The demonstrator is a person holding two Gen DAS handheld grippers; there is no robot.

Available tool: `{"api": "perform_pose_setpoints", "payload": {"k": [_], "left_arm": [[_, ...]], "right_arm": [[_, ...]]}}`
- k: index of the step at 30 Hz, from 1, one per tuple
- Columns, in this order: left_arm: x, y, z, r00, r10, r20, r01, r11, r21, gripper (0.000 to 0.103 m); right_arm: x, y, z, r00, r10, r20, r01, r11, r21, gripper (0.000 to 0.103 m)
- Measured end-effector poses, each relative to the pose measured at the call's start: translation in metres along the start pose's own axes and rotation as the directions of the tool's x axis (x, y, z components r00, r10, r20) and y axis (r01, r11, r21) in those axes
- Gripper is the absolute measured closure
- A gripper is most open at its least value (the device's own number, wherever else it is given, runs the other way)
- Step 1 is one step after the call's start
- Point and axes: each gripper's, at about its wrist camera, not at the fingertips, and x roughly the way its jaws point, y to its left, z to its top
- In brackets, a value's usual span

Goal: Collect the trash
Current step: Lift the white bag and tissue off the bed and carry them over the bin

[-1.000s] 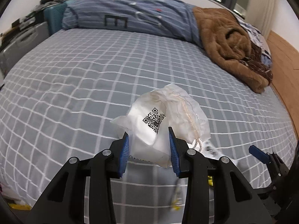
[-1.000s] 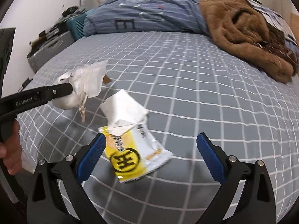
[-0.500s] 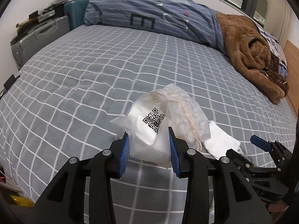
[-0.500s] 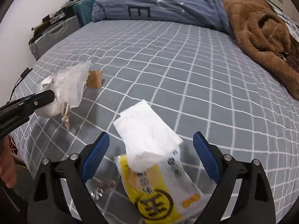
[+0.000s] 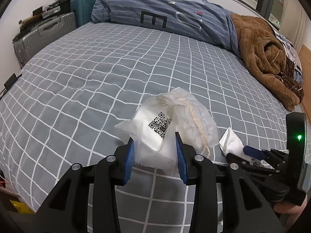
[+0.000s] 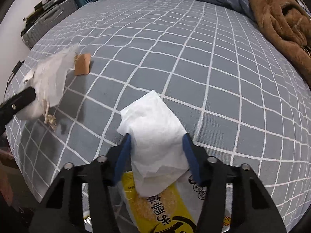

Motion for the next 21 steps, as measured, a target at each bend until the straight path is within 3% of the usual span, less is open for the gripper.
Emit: {"api": "perform_pose_setpoints", "payload": {"k": [4,7,21], "left_arm": [[0.000,-0.003,-0.001,1.000,-0.002,-0.001,0.002,1.000,0.005,0.066],[-0.001,-0.004,-0.002,1.000,-0.004,0.000,0.004,1.000,0.007,0.066],[-0.005,-0.018,0.000,1.000,-0.024,0.003,0.024,0.999,0.029,0.066]], "right_arm": [[-0.002,-0.005,0.002,1.000,0.030,-0.009,-0.029,0.999,0.038,0.080],[-0.005,-0.006,0.002,1.000,0.026,-0.001,-0.026,0.999,0.040,0.089],[-0.038,-0.007,0.004,0.995,-0.006,0.095,0.001,0.999,0.052,0.091]]}}
